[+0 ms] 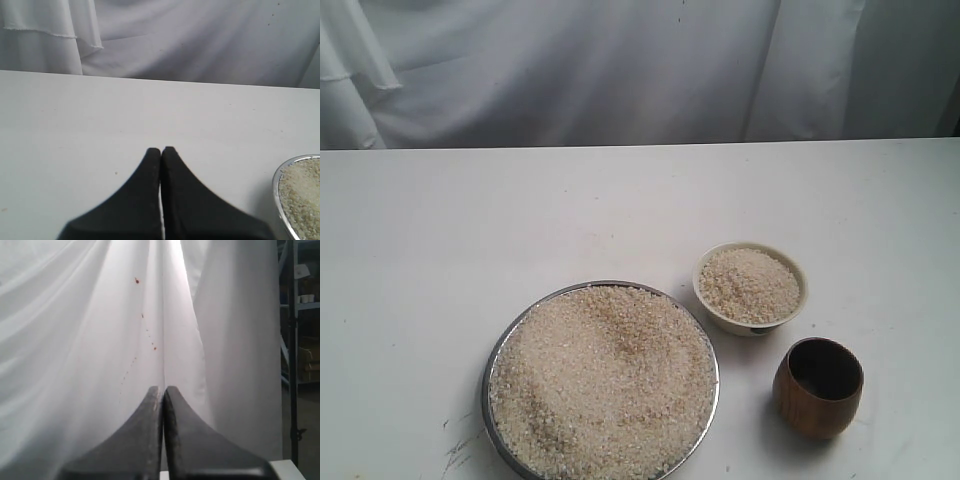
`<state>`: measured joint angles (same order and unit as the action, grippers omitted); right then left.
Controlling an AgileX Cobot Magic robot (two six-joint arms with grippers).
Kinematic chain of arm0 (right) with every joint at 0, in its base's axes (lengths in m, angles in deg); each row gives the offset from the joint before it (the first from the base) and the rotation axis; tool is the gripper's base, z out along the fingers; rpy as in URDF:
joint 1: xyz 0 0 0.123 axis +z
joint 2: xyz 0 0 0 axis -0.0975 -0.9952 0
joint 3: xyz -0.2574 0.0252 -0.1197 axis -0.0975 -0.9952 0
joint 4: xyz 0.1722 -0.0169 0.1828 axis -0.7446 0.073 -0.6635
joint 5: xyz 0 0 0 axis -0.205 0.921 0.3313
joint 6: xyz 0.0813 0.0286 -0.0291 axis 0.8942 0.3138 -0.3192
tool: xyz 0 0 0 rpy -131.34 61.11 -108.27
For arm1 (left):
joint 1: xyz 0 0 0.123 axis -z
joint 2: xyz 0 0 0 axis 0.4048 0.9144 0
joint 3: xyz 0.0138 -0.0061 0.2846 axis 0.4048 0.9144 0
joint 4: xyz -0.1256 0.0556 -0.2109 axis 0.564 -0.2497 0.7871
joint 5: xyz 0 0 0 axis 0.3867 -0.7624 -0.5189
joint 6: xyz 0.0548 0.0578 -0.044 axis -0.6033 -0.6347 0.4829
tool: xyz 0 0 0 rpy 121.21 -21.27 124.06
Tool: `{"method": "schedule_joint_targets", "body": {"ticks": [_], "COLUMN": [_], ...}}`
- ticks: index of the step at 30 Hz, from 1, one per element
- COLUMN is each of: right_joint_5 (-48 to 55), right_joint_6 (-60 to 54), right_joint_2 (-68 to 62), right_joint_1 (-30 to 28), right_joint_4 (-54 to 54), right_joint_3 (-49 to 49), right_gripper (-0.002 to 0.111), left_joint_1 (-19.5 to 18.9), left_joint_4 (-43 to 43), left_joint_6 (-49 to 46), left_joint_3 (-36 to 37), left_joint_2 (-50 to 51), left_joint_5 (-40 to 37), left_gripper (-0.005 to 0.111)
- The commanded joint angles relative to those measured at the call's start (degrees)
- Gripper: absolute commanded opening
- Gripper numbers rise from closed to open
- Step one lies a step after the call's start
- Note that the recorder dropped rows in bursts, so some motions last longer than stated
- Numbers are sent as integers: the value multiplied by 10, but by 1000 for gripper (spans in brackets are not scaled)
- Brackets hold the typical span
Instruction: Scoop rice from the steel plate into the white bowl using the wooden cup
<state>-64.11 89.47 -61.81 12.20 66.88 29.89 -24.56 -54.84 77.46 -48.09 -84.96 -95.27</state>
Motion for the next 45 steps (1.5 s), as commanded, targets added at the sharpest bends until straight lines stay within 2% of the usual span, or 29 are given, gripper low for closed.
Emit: {"method": "schedule_joint_targets", "body": {"ticks": [1, 5, 12, 16, 20, 26, 33, 37, 45], "right_joint_5": [40, 4, -174, -194, -172, -44, 124, 143, 175], "right_joint_6": [-4, -13, -110, -162, -201, -236, -355, -406, -423], "right_joint_2": [16, 15, 58, 103, 140, 174, 208, 228, 269], "right_joint_1": [1, 1, 1, 1, 1, 1, 1, 1, 1], "right_joint_4": [4, 1, -52, -91, -139, -209, -324, -370, -397], "right_joint_3": [-33, -101, -256, -322, -338, -338, -338, -338, -338], "right_gripper": [0, 0, 0, 0, 0, 0, 0, 0, 0], "left_joint_1": [1, 1, 1, 1, 1, 1, 1, 1, 1], "left_joint_4": [0, 0, 0, 0, 0, 0, 0, 0, 0], "left_joint_6": [2, 2, 2, 2, 2, 2, 2, 2, 2], "left_joint_3": [3, 3, 3, 3, 3, 3, 3, 3, 3], "left_joint_2": [-3, -3, -3, -3, -3, -3, -3, -3, -3], "left_joint_5": [4, 4, 4, 4, 4, 4, 4, 4, 4], "left_gripper": [0, 0, 0, 0, 0, 0, 0, 0, 0]}}
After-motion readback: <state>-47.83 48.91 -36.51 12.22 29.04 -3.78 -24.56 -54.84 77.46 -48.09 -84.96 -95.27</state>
